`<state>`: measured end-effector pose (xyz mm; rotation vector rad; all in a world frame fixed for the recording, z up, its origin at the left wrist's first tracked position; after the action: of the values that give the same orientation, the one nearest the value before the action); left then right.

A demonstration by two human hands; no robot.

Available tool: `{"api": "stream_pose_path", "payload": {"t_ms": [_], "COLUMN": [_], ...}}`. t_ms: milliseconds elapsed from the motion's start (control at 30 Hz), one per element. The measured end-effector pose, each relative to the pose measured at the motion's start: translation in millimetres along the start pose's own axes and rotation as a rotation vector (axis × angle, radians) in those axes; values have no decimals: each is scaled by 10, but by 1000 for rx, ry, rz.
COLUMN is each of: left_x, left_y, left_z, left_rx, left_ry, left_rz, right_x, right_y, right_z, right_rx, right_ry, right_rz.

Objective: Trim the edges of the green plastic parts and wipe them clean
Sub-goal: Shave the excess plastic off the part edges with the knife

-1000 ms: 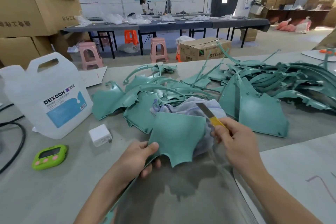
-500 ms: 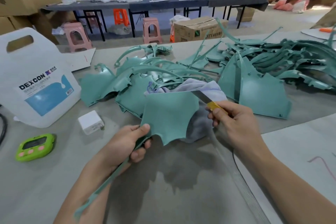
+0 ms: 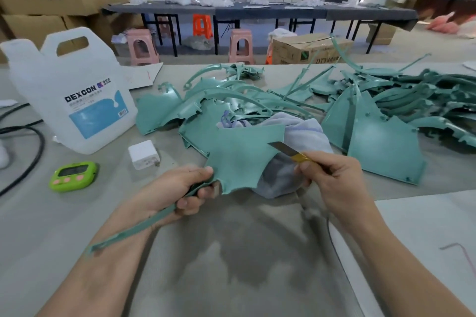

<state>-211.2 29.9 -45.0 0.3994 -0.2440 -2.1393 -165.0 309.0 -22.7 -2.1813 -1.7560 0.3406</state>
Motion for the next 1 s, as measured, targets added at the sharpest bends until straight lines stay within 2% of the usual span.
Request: {"api": "stream_pose_path", "payload": {"t_ms": [133,333,433,533,733,867,1000], "left_x": [-7,-43,-35,-6,-1,-6,-30], "left_y": [80,144,129,130,114,108,104], "left_z": [-15,-49,-54,-70,-79,-71,-62], "left_rx": [2,52,51,69,84,90,76], "left_ry": [28,2,44,86,57,85,57], "left_rz": [-39,12,71,62,-4,-4,6], "right_x": [-23,82,52,-44,92,-35,83], "right_y": [10,-27,-23,-17,-113,14,46], "right_z": [65,107,17,11,0,-70,-59], "right_rx": [1,4,46,42,47,74,94], "right_ry": [-15,-105,-133,-77,-36,22,309], "right_rz": [-50,55,0,-83,85,-81,146]}}
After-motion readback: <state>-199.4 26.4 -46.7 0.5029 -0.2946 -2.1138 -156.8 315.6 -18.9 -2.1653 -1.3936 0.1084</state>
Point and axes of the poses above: each hand's wrist, its own y-axis away from the middle knuckle, its own x-axis out of the back of the hand, z = x × y, the point moved 3 cm from there along -y, towards the middle knuckle, and after that the axes turned 7 degrees about -y, right-handed, at the moved point
